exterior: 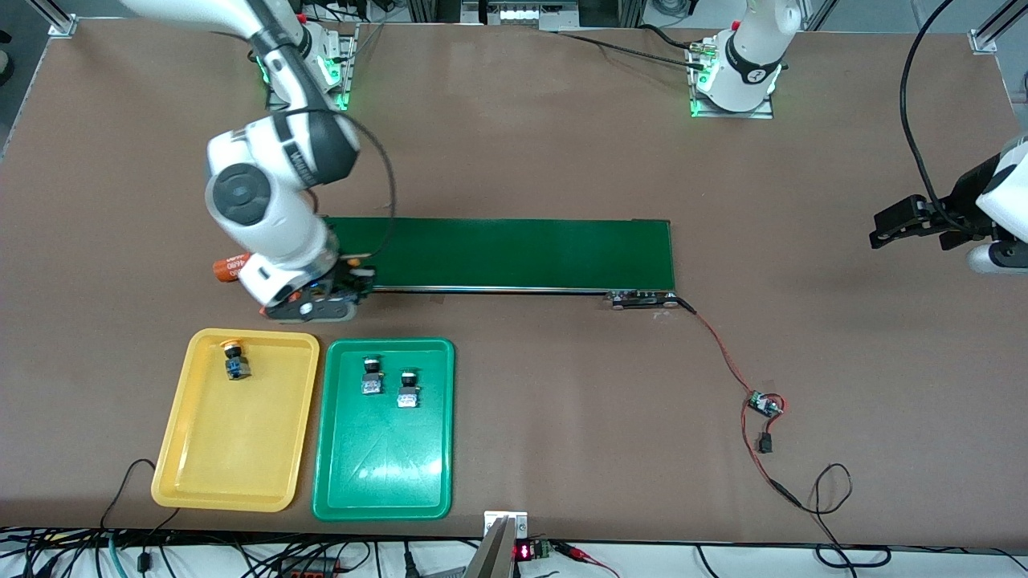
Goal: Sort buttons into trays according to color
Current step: 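Carry the orange-base button to the yellow tray with the right gripper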
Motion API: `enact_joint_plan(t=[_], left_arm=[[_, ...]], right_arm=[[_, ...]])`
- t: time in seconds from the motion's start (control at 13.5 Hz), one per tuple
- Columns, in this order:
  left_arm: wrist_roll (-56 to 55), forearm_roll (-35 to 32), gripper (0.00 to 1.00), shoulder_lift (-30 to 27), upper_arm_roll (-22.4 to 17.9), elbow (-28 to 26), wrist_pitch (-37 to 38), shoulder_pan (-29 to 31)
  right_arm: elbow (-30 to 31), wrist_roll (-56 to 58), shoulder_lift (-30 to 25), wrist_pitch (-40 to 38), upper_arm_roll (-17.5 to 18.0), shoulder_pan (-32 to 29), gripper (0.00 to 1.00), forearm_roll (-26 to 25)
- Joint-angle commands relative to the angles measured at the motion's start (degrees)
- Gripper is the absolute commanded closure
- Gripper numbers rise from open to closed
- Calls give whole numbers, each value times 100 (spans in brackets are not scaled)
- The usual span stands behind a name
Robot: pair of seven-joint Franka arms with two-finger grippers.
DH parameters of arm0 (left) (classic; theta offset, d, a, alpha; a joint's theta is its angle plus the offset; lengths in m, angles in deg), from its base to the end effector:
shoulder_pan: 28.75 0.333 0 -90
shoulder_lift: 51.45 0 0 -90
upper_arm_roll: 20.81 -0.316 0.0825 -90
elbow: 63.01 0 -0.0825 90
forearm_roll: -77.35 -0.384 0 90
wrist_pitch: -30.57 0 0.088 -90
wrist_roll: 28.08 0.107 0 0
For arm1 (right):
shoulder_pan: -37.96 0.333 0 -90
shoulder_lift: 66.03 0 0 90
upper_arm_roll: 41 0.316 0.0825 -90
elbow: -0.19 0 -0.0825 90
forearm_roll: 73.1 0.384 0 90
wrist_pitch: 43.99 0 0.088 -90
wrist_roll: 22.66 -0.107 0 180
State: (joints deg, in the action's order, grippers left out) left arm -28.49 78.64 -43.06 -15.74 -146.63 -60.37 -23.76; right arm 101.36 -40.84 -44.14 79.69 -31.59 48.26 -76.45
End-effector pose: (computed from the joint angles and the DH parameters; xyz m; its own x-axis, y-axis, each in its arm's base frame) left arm 0.6002 0.0007 0.5943 0.9998 0.0068 -0.0184 0.0075 -0.9994 0.0353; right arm 0.6159 0.2089 0.3520 0.9988 0.0465 0.0121 0.0467 -0.9988 -0.0164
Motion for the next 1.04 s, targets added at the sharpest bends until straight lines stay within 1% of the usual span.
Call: enact_joint_plan(t=[0.0, 0.3, 0.44, 0.59, 0.81, 0.96], left_arm=[[41, -49, 0, -119, 29, -93, -38, 28], [41, -49, 0, -83, 29, -84, -239, 2], [41, -49, 0, -83, 29, -93, -240, 11], [50, -49, 0, -83, 29, -93, -223, 11], [50, -49, 0, -83, 29, -128, -223, 11], [59, -58, 0, -83, 29, -145, -214, 20]], right_arm=[[-404, 629, 516, -37, 88, -456, 95, -60], [-879, 1088, 1211, 234, 88, -915, 95, -271], [-985, 1324, 1475, 533, 88, -1213, 95, -263], [-1046, 1554, 1712, 831, 88, -1276, 95, -271], [-1073, 1686, 2143, 1656, -18, -1320, 95, -394], [-1073, 1660, 2372, 2140, -27, -1320, 94, -438]])
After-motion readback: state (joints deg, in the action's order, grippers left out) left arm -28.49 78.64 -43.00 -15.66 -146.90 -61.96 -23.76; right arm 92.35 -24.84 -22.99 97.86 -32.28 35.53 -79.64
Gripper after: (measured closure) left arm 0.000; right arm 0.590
